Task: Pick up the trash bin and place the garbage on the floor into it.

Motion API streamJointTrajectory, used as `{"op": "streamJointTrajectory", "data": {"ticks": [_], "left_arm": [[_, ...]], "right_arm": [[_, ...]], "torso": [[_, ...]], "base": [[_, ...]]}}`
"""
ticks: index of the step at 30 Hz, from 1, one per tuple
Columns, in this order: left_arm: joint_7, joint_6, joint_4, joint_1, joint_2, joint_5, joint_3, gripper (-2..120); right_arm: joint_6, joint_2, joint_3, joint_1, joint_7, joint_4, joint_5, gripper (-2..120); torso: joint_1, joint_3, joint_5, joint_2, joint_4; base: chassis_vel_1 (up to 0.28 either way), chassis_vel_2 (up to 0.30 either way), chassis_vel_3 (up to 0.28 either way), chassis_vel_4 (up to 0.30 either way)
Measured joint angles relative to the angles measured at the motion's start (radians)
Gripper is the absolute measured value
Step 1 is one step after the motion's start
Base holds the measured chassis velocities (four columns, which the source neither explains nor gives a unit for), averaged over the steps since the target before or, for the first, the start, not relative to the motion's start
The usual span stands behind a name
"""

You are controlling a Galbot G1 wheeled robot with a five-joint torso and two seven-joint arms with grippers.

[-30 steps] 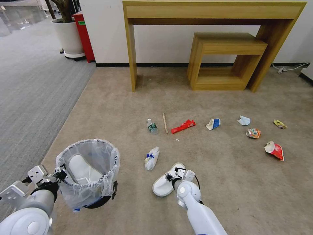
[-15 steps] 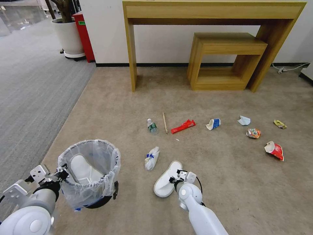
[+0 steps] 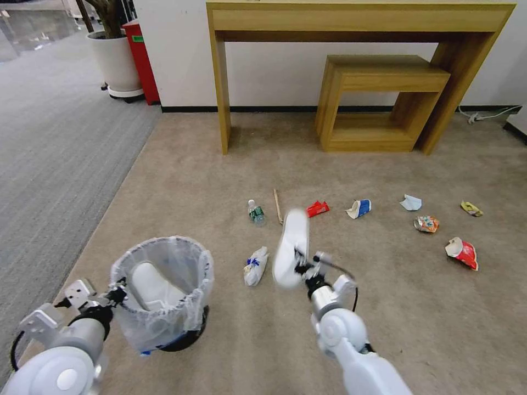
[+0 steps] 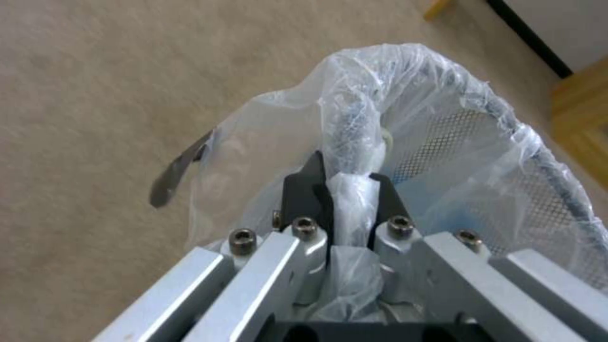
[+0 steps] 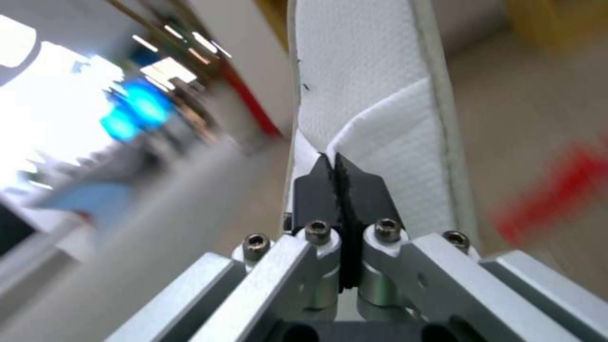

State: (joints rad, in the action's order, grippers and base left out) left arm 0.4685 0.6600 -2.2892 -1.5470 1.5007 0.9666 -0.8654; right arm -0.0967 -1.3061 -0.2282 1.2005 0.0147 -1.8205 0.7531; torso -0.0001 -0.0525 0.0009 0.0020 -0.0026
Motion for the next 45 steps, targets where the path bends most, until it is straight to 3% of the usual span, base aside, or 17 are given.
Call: {"op": "streamJointTrajectory", "data": {"ticks": [4, 6, 9, 17, 21, 28, 45], "left_arm": [[0.000, -0.004, -0.005, -0.002, 0.016, -0.013, 0.043, 3], [0.000, -0.004, -0.007, -0.003, 0.019, -0.016, 0.052, 3], [0.001, -0.006, -0.023, -0.006, 0.041, -0.027, 0.117, 3], [-0.009, -0.007, -0.050, -0.013, 0.076, -0.038, 0.233, 3], [-0.028, -0.010, -0.060, -0.018, 0.091, -0.070, 0.281, 3], [-0.032, -0.009, -0.072, -0.021, 0.097, -0.081, 0.296, 3], [-0.035, -0.002, -0.039, 0.005, 0.074, -0.054, 0.229, 3]], "right_arm": [[-0.095, 0.043, 0.001, -0.014, 0.183, -0.039, 0.046, 0], [-0.110, 0.049, 0.003, -0.021, 0.213, -0.039, 0.059, 0], [-0.181, 0.056, 0.030, -0.071, 0.412, -0.012, 0.125, 0], [-0.222, 0.029, 0.107, -0.145, 0.631, 0.063, 0.189, 0], [-0.223, 0.018, 0.172, -0.179, 0.683, 0.116, 0.190, 0], [-0.218, 0.004, 0.248, -0.209, 0.703, 0.188, 0.160, 0], [-0.212, 0.061, 0.219, -0.182, 0.775, 0.164, 0.102, 0]], "torso": [[0.000, 0.000, 0.0001, 0.000, 0.0000], [0.000, 0.000, 0.0001, 0.000, 0.0001], [0.000, 0.000, 0.0002, 0.000, 0.0002], [0.000, 0.000, 0.0001, 0.000, 0.0001], [0.000, 0.000, 0.0000, 0.000, 0.0002], [0.000, 0.000, -0.0001, 0.000, 0.0003], [0.000, 0.000, -0.0001, 0.000, 0.0001]], "base": [[0.000, 0.000, 0.000, 0.000], [0.000, 0.000, 0.000, 0.000], [0.000, 0.000, 0.000, 0.000], [0.000, 0.000, 0.000, 0.000], [0.000, 0.000, 0.000, 0.000], [0.000, 0.000, 0.000, 0.000], [0.000, 0.000, 0.000, 0.000]]}}
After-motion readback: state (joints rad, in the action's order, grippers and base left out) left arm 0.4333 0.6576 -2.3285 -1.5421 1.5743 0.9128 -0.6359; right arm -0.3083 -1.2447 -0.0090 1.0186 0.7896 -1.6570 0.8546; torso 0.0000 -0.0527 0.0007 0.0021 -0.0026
